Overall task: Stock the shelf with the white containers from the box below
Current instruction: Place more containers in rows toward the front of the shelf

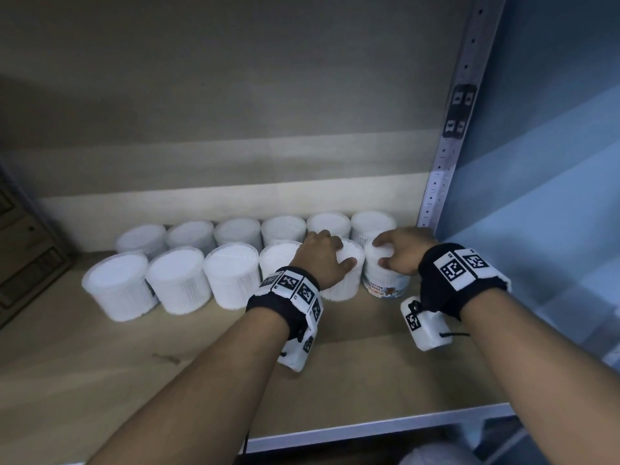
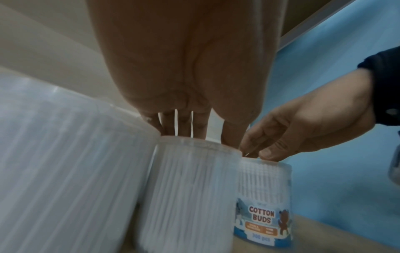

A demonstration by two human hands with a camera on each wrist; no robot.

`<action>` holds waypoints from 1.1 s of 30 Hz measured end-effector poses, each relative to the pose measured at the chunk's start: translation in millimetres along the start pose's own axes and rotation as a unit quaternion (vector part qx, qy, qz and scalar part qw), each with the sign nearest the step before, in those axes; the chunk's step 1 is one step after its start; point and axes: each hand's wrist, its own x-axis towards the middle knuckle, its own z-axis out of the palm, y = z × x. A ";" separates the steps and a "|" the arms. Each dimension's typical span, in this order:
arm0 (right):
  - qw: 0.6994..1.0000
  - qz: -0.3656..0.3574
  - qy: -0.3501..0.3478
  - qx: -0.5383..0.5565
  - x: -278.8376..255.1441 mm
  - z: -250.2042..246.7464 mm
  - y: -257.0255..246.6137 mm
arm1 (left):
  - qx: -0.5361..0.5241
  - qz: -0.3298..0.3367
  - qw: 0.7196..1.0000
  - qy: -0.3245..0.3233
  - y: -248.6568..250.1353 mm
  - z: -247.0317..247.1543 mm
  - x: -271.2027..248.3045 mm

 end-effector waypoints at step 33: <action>0.998 -0.025 -0.008 0.063 19.0 4.3 21.7 | 0.003 0.006 1.000 -0.016 2.0 -2.6 -2.5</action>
